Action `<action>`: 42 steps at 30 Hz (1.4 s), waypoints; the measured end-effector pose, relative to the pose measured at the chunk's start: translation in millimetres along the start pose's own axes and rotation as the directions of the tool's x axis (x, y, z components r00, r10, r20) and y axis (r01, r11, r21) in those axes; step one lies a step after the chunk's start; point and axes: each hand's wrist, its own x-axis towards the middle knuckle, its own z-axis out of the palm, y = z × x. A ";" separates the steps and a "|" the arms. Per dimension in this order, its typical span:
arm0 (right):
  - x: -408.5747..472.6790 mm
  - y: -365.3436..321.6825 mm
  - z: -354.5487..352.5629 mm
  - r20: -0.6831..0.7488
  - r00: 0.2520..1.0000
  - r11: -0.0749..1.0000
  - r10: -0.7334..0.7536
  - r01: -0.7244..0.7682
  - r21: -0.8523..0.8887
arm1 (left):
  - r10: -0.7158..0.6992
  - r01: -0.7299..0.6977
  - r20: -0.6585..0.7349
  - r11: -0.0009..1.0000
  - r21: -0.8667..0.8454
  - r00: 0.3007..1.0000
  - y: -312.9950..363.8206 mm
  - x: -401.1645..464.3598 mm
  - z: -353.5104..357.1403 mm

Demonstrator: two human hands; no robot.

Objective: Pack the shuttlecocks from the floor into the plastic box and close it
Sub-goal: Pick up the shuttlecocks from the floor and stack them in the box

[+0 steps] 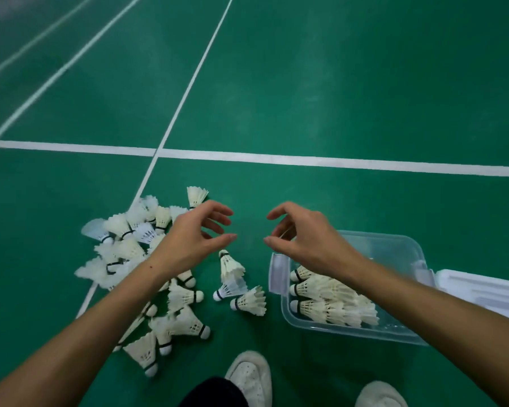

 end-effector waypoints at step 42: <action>59.3 21.6 164.6 0.160 0.946 0.958 0.281 -0.285 0.003 | -0.162 -0.024 0.310 0.854 0.519 0.937 -122.9 31.9 73.9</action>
